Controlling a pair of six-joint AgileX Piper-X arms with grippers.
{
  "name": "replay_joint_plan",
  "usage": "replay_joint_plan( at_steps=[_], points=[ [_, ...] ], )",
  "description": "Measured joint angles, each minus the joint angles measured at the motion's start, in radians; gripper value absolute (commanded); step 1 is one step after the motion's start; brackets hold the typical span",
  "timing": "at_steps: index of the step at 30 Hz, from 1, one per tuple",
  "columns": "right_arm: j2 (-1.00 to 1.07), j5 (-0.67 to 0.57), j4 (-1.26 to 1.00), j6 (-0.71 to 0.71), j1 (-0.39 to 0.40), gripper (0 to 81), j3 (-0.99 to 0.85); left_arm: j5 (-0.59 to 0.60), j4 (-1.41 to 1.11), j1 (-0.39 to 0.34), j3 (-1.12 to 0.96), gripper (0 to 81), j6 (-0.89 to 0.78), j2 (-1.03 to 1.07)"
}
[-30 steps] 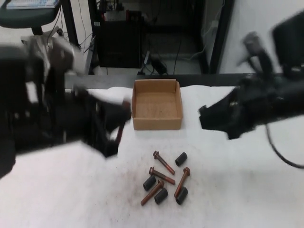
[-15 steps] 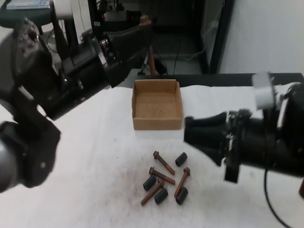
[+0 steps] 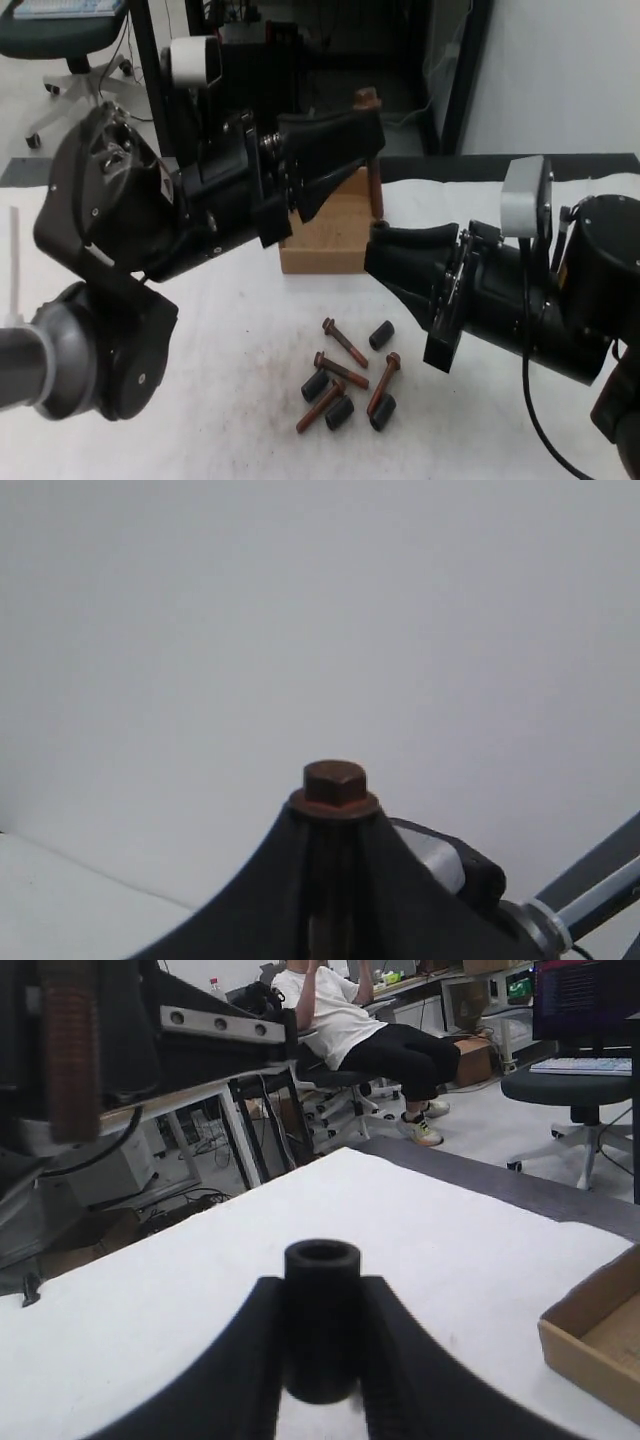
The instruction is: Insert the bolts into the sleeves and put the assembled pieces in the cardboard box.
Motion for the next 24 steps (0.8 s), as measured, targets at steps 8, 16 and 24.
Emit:
replay_joint_plan(
  at_steps=[8, 16, 24],
  points=[
    [0.002, 0.000, 0.041, -0.022, 0.024, 0.8, 0.000, 0.083, 0.154, -0.010, -0.024, 0.3, 0.204, 0.000],
    [0.002, 0.000, 0.084, -0.074, 0.054, 0.8, 0.000, 0.080, 0.277, -0.011, -0.074, 0.3, 0.321, 0.000],
    [0.002, 0.000, 0.069, -0.074, 0.054, 0.8, 0.000, 0.071, 0.392, -0.011, -0.074, 0.3, 0.412, 0.000]
  ],
)
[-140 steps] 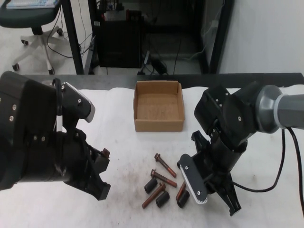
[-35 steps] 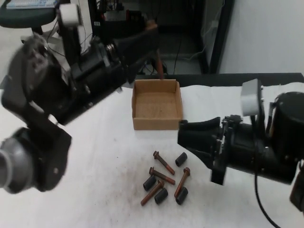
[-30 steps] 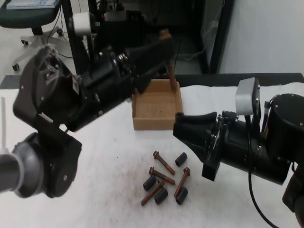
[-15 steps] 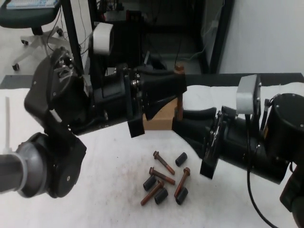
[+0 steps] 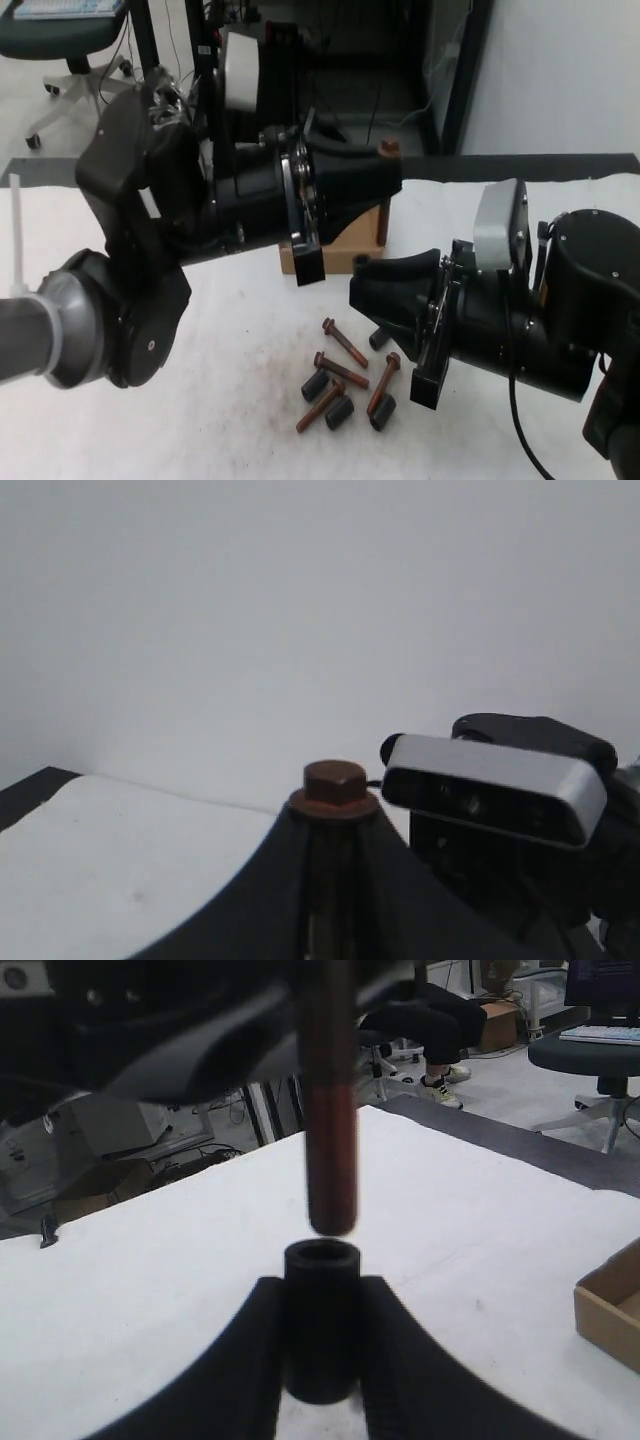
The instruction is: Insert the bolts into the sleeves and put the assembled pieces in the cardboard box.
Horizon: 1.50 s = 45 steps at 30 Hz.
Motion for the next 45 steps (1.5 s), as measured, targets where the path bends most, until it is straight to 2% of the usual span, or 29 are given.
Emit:
replay_joint_plan(
  at_steps=[15, 27, 40, 45],
  points=[
    [0.000, 0.002, 0.002, -0.021, 0.000, 0.8, 0.000, -0.092, 0.057, 0.000, -0.009, 0.3, 0.041, -0.018],
    [0.000, 0.037, 0.009, -0.041, -0.044, 0.8, 0.000, -0.100, 0.062, -0.003, -0.010, 0.3, 0.046, -0.034],
    [0.000, 0.033, -0.022, -0.043, -0.012, 0.8, 0.000, -0.107, 0.062, -0.005, -0.010, 0.3, 0.046, -0.034],
    [0.000, 0.079, -0.082, -0.043, -0.012, 0.8, 0.000, -0.109, 0.062, -0.005, -0.011, 0.3, 0.046, -0.034]
  ],
)
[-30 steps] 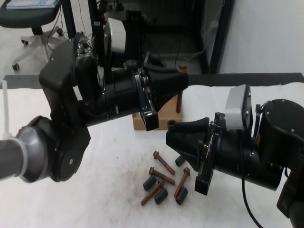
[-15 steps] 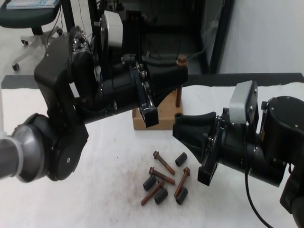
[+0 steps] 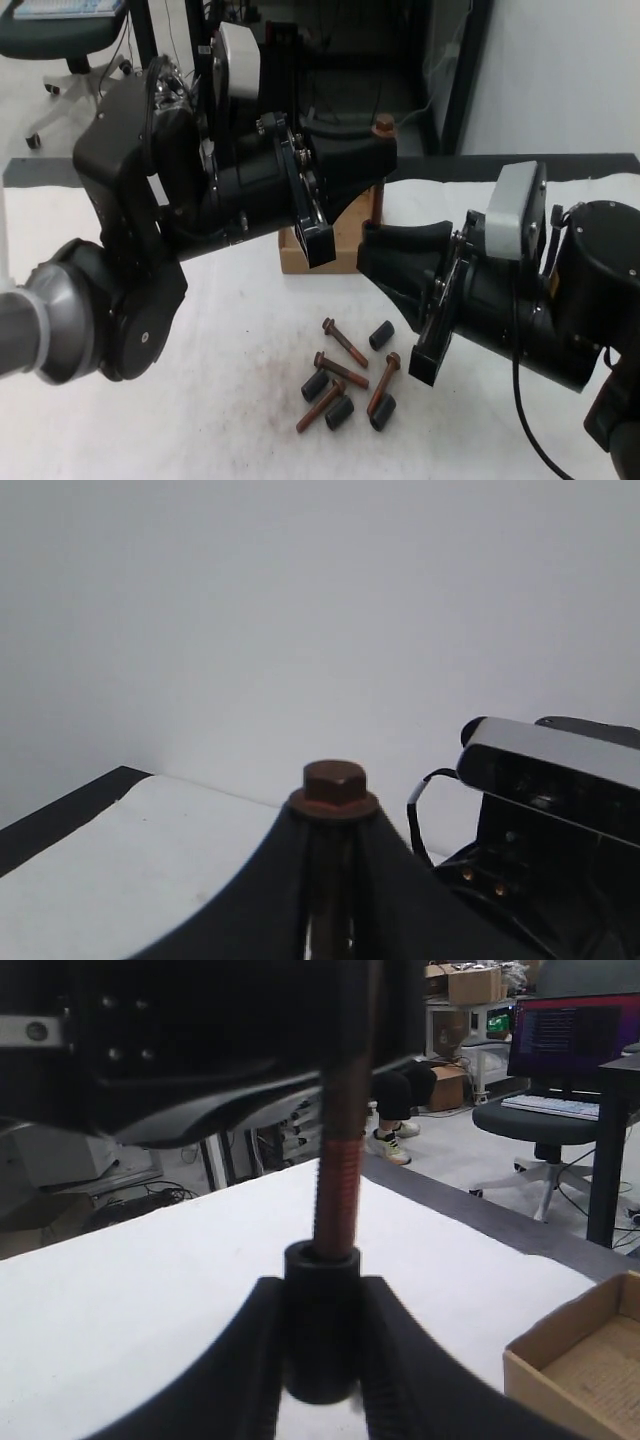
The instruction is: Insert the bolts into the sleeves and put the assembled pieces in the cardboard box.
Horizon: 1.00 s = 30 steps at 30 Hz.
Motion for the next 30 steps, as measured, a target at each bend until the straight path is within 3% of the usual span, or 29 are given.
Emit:
replay_joint_plan(
  at_steps=[9, 30],
  points=[
    [0.000, 0.008, 0.063, 0.000, 0.000, 0.8, 0.000, 0.000, 0.000, 0.000, 0.000, 0.3, 0.000, 0.000],
    [0.000, 0.008, -0.023, 0.002, 0.000, 0.8, 0.000, -0.002, 0.000, 0.000, 0.000, 0.3, 0.000, 0.000]
  ],
)
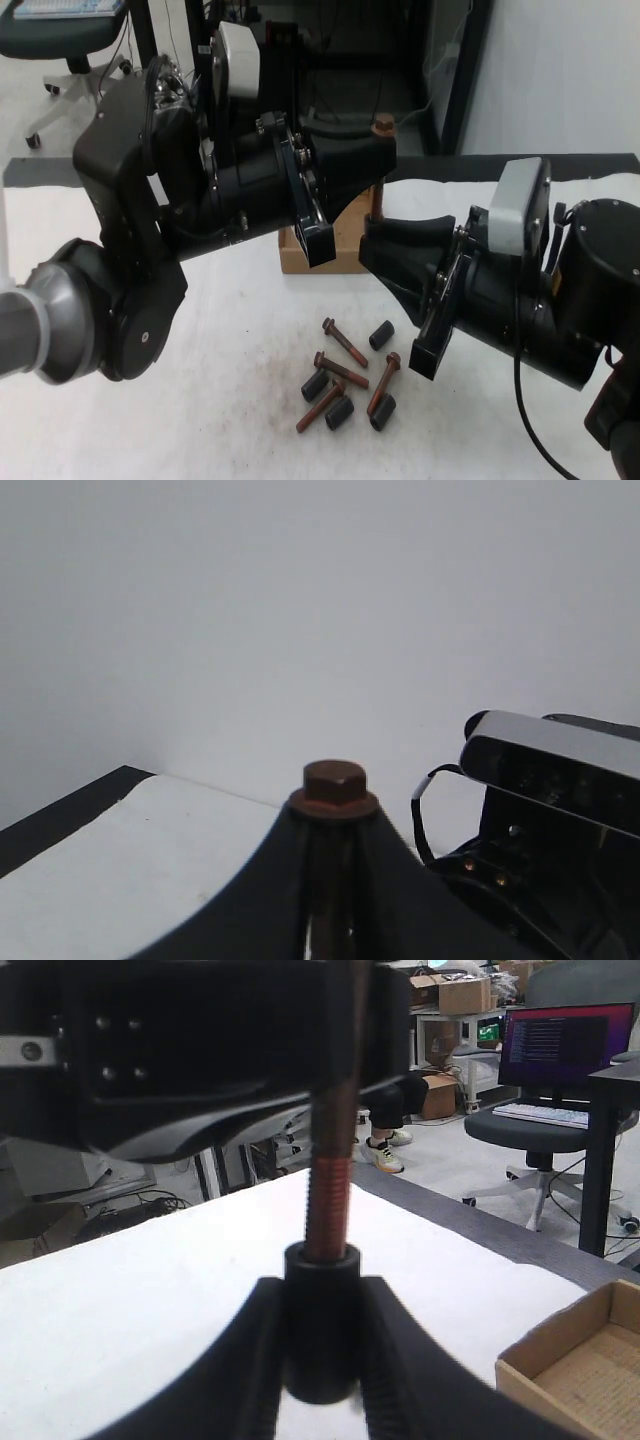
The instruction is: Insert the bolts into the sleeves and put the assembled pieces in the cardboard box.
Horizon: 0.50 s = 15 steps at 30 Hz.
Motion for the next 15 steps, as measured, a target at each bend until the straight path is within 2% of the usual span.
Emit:
replay_joint_plan(
  at_steps=[15],
  points=[
    [0.001, 0.017, -0.117, 0.072, 0.000, 0.8, 0.001, 0.004, 0.049, -0.001, -0.004, 0.3, 0.013, -0.006]
  ],
)
